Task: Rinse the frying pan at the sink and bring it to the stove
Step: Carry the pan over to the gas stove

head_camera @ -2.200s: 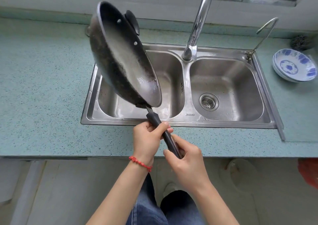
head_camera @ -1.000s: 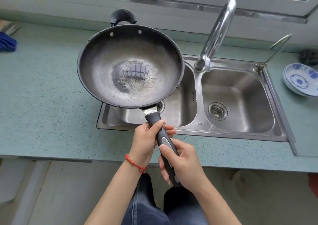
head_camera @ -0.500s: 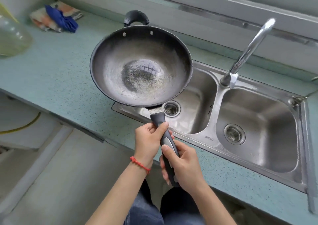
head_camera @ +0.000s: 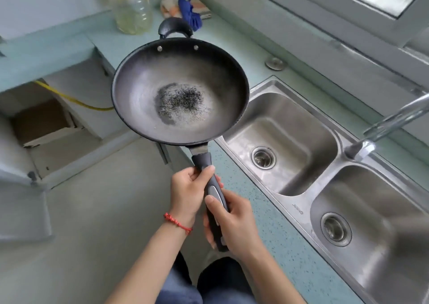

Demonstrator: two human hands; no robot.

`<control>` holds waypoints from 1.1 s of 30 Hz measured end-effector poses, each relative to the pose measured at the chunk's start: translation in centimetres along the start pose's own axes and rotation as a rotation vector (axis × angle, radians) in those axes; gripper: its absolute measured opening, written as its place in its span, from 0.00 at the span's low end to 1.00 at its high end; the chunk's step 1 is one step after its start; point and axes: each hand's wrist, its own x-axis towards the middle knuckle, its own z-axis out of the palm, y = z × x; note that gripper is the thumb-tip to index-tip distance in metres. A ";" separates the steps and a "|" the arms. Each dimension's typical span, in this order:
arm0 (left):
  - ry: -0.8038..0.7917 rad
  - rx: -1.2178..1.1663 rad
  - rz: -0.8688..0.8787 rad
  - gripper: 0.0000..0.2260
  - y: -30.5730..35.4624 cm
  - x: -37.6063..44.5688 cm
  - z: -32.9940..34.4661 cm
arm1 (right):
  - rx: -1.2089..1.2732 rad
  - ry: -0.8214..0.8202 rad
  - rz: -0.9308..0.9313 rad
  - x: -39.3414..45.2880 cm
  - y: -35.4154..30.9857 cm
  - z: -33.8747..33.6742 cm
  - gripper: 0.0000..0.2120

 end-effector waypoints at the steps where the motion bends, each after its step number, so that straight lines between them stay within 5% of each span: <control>1: 0.032 -0.017 0.006 0.09 0.2 -0.1 -1.1 | -0.031 -0.034 -0.004 0.1 0.0 0.8 0.14; 20: 0.717 -0.242 0.179 0.11 2.3 -5.9 -28.8 | -0.263 -0.726 0.070 -0.3 1.4 26.0 0.16; 33: 1.268 -0.389 0.220 0.14 3.5 -9.0 -38.8 | -0.419 -1.335 0.087 2.7 1.8 38.2 0.16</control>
